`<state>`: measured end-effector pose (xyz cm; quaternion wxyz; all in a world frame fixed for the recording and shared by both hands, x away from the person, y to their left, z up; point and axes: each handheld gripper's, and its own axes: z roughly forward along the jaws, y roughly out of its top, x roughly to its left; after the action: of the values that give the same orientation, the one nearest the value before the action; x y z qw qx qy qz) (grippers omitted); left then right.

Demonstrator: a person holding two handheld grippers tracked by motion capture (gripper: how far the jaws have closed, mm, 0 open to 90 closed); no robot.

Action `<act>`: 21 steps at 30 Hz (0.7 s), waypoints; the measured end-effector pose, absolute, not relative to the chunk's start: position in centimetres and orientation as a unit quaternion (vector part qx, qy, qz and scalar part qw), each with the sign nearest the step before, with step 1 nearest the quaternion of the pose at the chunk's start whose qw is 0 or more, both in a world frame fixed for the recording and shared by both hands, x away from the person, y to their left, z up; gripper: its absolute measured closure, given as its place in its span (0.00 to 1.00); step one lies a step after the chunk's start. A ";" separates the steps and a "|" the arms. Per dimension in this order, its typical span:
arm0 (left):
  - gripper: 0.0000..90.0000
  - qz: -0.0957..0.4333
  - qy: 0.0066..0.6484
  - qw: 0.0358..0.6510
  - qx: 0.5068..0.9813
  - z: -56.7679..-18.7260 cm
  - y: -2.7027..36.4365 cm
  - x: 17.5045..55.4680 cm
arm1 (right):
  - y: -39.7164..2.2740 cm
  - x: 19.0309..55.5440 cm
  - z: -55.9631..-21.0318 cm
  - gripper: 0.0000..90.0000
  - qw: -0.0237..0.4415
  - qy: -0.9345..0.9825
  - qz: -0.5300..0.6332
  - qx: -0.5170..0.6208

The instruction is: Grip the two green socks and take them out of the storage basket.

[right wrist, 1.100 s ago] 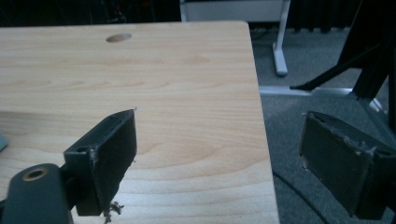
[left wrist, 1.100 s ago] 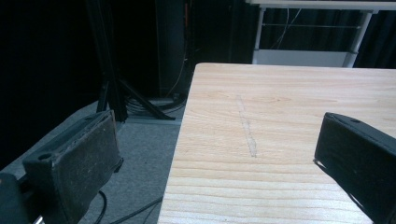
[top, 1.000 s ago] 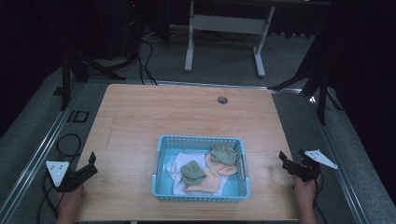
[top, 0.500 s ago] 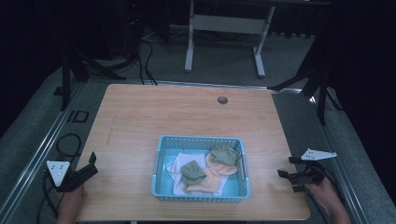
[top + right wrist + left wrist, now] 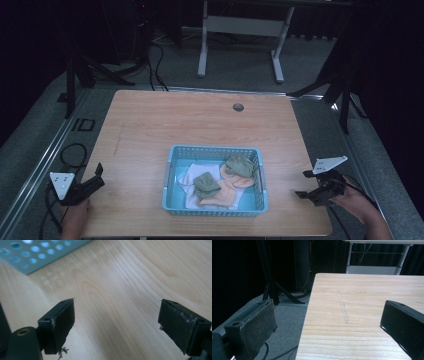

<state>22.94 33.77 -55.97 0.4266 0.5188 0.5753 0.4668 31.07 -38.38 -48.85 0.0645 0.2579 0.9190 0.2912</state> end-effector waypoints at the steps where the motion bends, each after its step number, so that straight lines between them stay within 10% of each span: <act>1: 0.00 0.467 0.575 0.427 0.519 -56.0 33.8 22.9 | -38.1 31.1 -48.7 0.15 0.059 0.921 0.292 0.252; 21: 0.01 0.465 0.575 0.428 0.520 -56.0 33.8 22.9 | -31.6 31.6 -44.8 0.16 0.027 0.958 0.242 0.149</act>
<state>22.93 33.81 -55.97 0.4283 0.5196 0.5748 0.4650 31.65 -31.62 -44.82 0.0267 0.1488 0.9583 0.2424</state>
